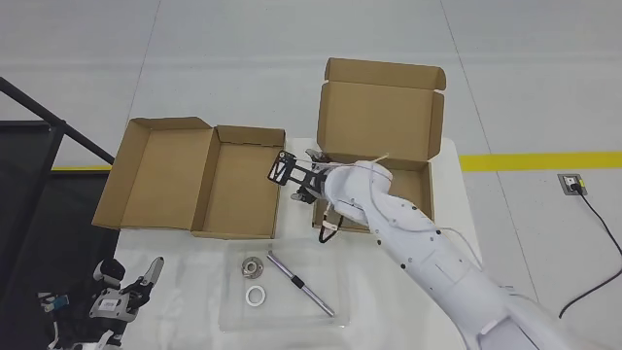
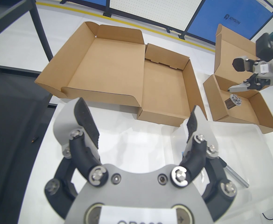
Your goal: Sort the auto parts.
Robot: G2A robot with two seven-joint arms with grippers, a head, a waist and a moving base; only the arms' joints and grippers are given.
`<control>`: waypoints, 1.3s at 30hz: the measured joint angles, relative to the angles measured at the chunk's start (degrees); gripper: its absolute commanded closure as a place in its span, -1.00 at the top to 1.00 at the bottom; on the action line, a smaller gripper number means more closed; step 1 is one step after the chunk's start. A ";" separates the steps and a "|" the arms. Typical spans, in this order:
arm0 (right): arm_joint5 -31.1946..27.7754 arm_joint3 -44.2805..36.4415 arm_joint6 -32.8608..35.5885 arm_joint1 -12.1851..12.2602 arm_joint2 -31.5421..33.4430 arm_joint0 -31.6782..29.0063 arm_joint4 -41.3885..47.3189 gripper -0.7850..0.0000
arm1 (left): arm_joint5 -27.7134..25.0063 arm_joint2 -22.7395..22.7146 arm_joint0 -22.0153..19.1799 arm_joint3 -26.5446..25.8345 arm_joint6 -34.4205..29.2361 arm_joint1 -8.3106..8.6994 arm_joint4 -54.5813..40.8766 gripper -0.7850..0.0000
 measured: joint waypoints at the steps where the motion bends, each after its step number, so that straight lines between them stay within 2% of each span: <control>1: -1.14 -3.19 0.65 0.87 1.50 -1.73 -0.62 1.00 | 0.00 0.00 0.00 0.00 0.00 0.00 0.00 1.00; 6: -11.43 -16.89 2.49 4.36 7.47 -9.94 -2.29 1.00 | 0.00 0.00 0.00 0.00 0.00 0.00 0.00 1.00; 8: -14.62 -20.09 4.05 4.86 7.45 -11.91 -3.08 1.00 | 0.00 0.00 0.00 0.00 0.00 0.00 0.00 1.00; 12: -16.93 -22.20 6.91 4.53 4.94 -12.57 -2.89 1.00 | 0.00 0.00 0.00 0.00 0.00 0.00 0.00 1.00; 16: -17.34 -21.63 10.83 3.23 0.32 -10.87 -2.90 1.00 | 0.00 0.00 0.00 0.00 0.00 0.00 0.00 1.00; 21: -17.30 -18.41 19.60 1.11 -5.25 -7.77 -0.62 1.00 | 0.00 0.00 0.00 0.00 0.00 0.00 0.00 1.00; 34: -17.20 -18.55 18.46 1.16 -5.09 -7.92 -0.78 1.00 | 0.00 0.00 0.00 0.00 0.00 0.00 0.00 1.00; 39: -13.09 -20.13 11.26 1.20 -7.39 -11.83 -7.81 1.00 | 0.00 0.00 0.00 0.00 0.00 0.00 0.00 1.00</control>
